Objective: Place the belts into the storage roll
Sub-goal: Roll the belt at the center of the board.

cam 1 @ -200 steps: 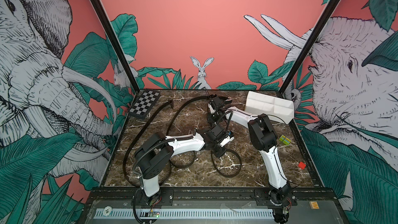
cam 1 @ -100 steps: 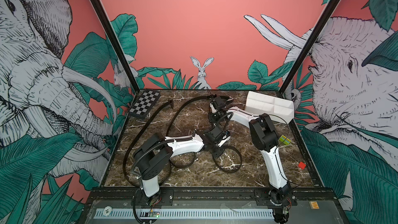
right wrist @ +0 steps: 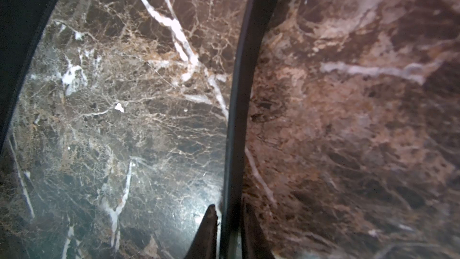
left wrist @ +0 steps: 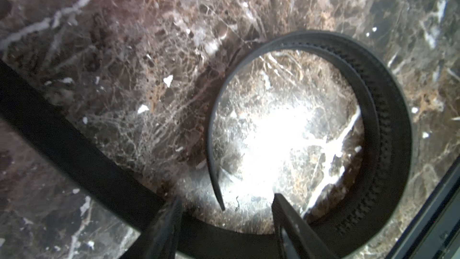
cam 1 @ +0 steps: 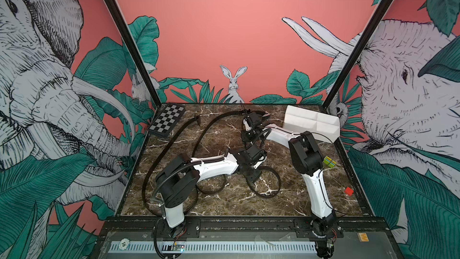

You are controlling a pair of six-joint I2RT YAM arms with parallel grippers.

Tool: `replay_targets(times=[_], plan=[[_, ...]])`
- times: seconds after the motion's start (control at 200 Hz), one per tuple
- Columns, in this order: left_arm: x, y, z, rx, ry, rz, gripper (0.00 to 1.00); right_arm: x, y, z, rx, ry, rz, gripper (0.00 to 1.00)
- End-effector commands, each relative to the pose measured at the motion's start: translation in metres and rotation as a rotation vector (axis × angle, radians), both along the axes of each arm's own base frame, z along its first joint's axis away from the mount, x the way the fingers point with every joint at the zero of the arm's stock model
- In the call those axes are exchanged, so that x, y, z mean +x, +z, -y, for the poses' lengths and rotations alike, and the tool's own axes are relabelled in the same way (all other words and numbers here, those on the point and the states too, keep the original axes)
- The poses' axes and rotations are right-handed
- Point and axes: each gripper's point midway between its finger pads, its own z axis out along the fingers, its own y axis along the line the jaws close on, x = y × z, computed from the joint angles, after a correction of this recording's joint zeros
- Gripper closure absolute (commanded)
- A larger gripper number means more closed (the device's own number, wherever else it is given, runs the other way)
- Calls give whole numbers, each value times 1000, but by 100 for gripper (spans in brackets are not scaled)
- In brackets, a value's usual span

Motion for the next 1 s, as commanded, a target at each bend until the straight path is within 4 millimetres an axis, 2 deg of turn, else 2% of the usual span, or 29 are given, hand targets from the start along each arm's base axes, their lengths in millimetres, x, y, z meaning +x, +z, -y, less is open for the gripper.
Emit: replay_targets(times=[0.0,0.15,0.265,0.34,0.45,0.6,0.715,0.88,0.905,0.99], plan=[[3,-10,3,51,1,-6,40,-18,-22,12,-59,-15,-75,81],[3,-32,-2,129,-11,-32,53,-17,-22,11,-55,-19,-74,81],[2,-38,-13,164,7,-28,70,-17,-21,13,-61,-24,-72,81],[2,-37,-25,183,45,-9,80,-18,-23,18,-77,-28,-78,81],[1,-40,-55,250,115,16,92,-21,-24,33,-103,-45,-95,83],[-4,-50,-98,332,214,15,98,-36,-21,61,-123,-82,-116,89],[-1,-56,-123,381,276,22,100,-52,-21,78,-151,-84,-138,92],[19,-58,-139,409,337,42,100,-86,-23,94,-156,-72,-196,96],[23,-58,-140,411,344,49,100,-100,-31,100,-167,-69,-230,96],[36,-58,-145,425,369,71,100,-126,-36,111,-165,-74,-275,97]])
